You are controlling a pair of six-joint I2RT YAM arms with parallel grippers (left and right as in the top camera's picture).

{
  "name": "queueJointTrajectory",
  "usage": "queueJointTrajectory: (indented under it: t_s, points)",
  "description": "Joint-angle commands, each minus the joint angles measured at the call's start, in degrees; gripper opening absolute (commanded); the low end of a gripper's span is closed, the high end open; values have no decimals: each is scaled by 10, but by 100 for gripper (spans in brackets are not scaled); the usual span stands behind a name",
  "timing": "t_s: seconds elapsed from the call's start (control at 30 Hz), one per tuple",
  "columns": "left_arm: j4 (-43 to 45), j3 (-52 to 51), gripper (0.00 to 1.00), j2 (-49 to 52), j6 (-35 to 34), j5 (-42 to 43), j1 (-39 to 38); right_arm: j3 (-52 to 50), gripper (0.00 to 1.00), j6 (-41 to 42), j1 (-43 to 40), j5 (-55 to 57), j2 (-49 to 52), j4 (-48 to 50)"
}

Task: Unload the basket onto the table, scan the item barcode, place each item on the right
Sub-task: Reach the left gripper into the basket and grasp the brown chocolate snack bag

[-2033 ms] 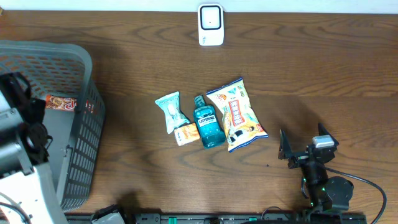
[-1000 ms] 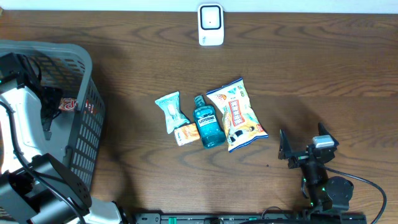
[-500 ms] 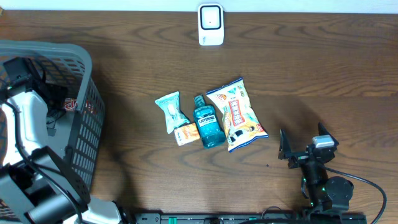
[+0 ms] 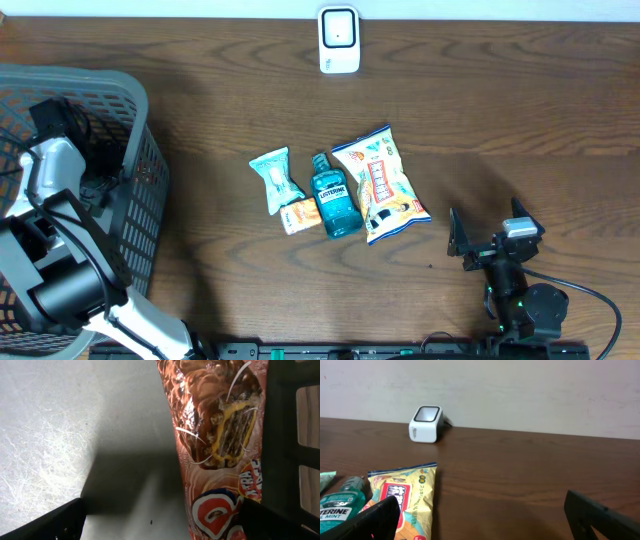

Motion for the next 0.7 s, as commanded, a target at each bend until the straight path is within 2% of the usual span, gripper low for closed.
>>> queueJointTrajectory:
  t_s: [0.0, 0.13, 0.2, 0.27, 0.37, 0.5, 0.67]
  points:
    - [-8, -26, 98, 64, 12, 5, -1, -2, 99, -1, 2, 0, -3, 0]
    - [-7, -47, 96, 70, 12, 5, -1, -2, 99, -1, 2, 0, -3, 0]
    - [-9, -53, 77, 70, 12, 5, -1, -2, 99, -1, 2, 0, -3, 0]
    - [-24, -54, 44, 69, 12, 5, -1, -2, 99, -1, 2, 0, -3, 0]
    - [-38, -54, 8, 67, 15, 5, -1, -2, 99, -1, 2, 0, -3, 0]
    - [-46, -54, 7, 52, 27, 5, -1, -2, 99, -1, 2, 0, -3, 0]
    - [-52, -54, 7, -25, 47, 1, -1, -2, 99, -1, 2, 0, -3, 0]
